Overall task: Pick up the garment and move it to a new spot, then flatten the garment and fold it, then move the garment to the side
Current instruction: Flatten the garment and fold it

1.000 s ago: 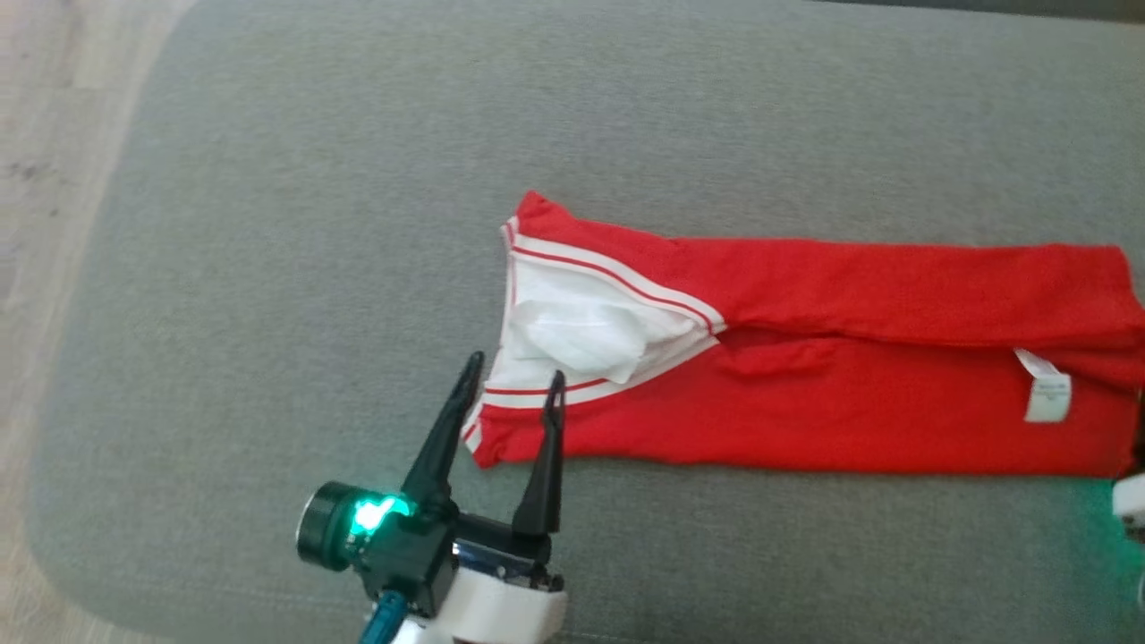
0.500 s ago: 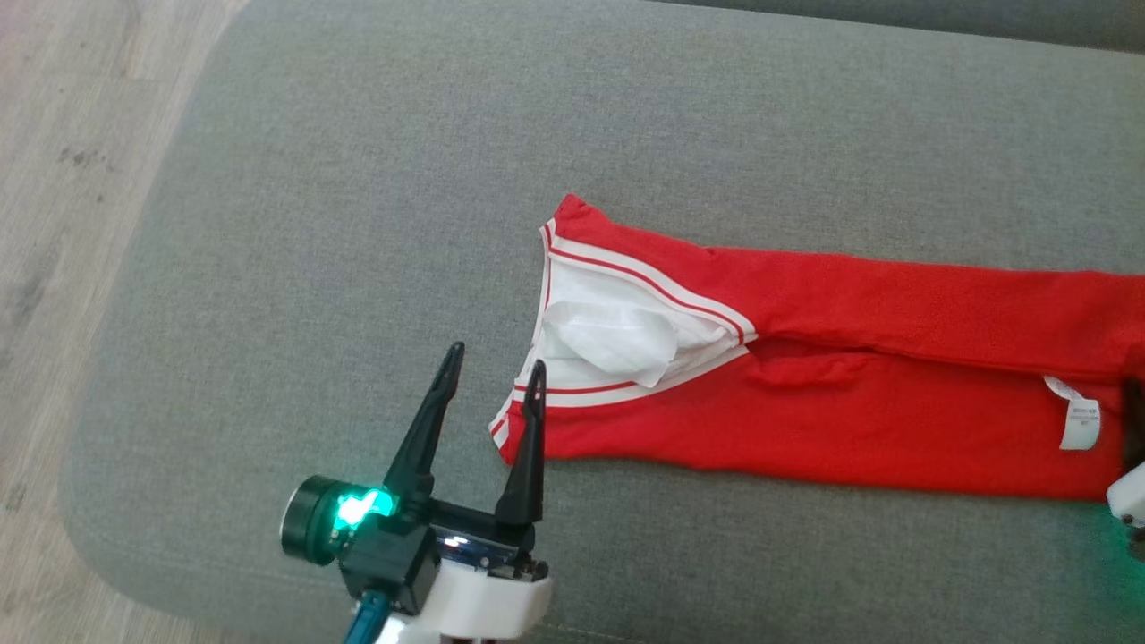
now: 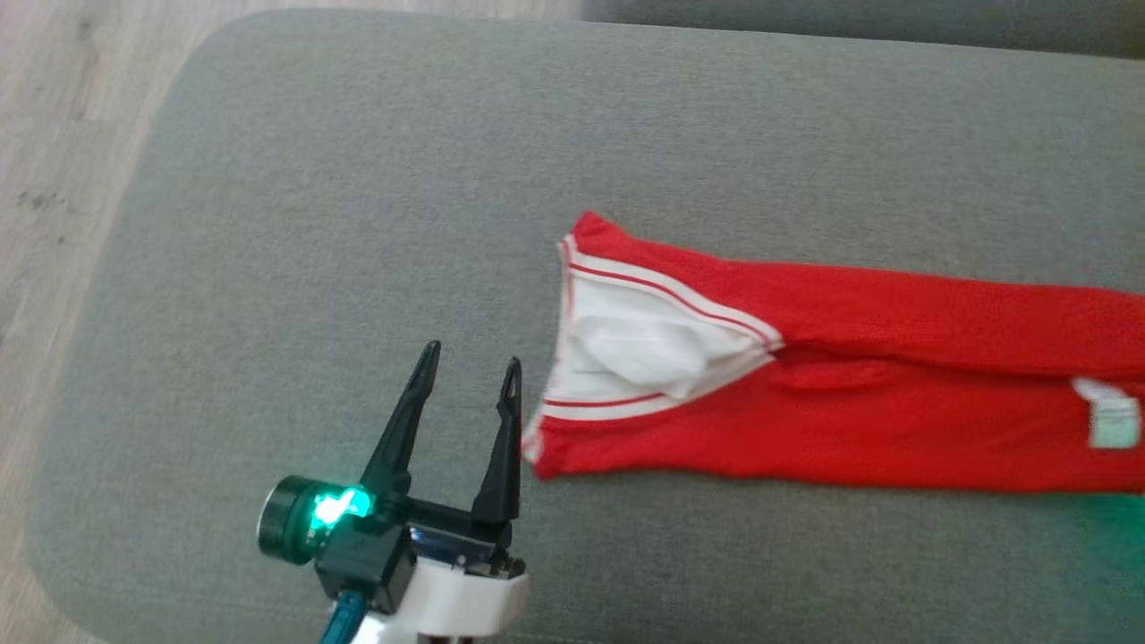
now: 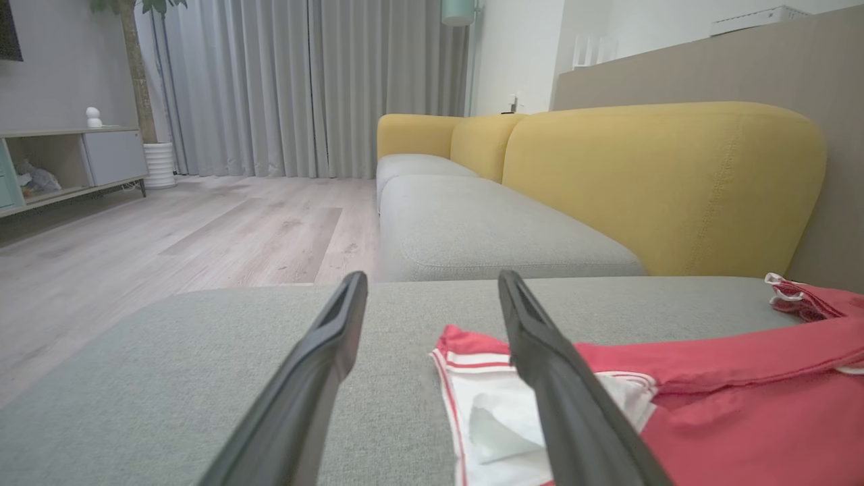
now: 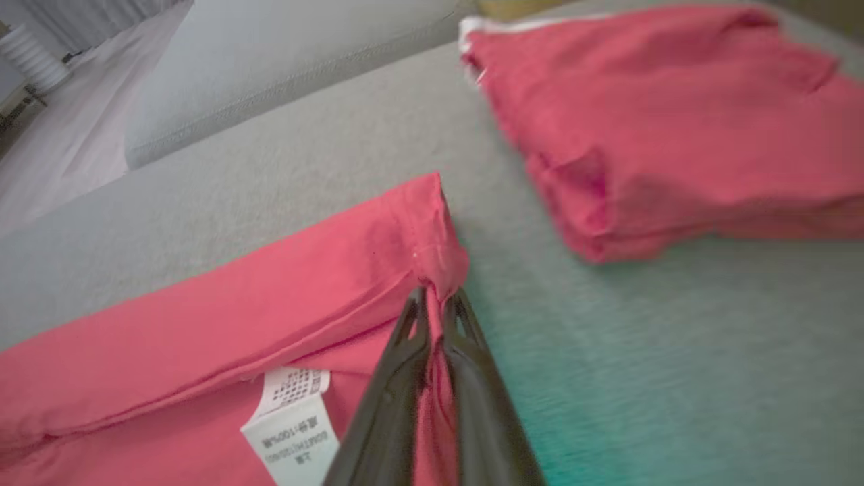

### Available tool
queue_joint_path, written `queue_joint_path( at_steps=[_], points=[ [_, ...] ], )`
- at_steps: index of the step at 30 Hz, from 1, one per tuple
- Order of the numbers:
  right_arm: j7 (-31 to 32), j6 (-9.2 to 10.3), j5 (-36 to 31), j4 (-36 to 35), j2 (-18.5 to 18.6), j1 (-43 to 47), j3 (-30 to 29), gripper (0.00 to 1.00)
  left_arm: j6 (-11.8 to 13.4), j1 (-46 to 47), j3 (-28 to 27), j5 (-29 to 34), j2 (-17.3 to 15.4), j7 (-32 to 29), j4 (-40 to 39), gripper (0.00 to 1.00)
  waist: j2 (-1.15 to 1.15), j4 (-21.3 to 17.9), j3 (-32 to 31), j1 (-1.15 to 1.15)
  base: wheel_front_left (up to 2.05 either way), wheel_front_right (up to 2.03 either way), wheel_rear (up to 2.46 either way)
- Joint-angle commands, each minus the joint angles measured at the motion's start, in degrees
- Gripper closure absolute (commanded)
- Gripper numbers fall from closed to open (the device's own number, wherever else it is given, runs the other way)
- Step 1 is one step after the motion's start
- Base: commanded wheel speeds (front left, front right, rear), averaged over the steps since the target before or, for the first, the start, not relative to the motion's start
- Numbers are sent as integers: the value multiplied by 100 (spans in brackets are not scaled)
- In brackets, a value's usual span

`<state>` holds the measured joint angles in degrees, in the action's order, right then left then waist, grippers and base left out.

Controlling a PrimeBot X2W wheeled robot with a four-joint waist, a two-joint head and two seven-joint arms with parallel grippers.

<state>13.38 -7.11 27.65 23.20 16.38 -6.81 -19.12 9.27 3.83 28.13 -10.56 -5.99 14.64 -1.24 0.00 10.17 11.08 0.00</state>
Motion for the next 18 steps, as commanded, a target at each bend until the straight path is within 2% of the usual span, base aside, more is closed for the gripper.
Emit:
queue_joint_path(
  at_steps=[1,3,7,13,18],
  points=[
    [71,-37,84,-354,407,-115,-106,100,-51,-11,-269,80,66,36,-162,0,0,-110,-18,0,0,0,0],
    [206,-37,209,-559,529,-158,-208,100,-102,-19,-336,111,91,36,-163,0,0,-178,-17,0,0,0,0],
    [481,-37,505,-1056,530,-254,-189,100,-180,-25,-422,118,139,36,-169,0,0,-279,-12,0,0,0,0],
    [921,-37,1053,-2319,-18,-307,327,100,-310,12,-486,159,223,36,-116,0,0,-332,-17,0,0,0,0],
    [1147,-37,1092,-3074,-470,-291,1000,100,-373,3,-540,177,263,36,-70,0,0,-268,-20,0,0,0,0]
  ],
)
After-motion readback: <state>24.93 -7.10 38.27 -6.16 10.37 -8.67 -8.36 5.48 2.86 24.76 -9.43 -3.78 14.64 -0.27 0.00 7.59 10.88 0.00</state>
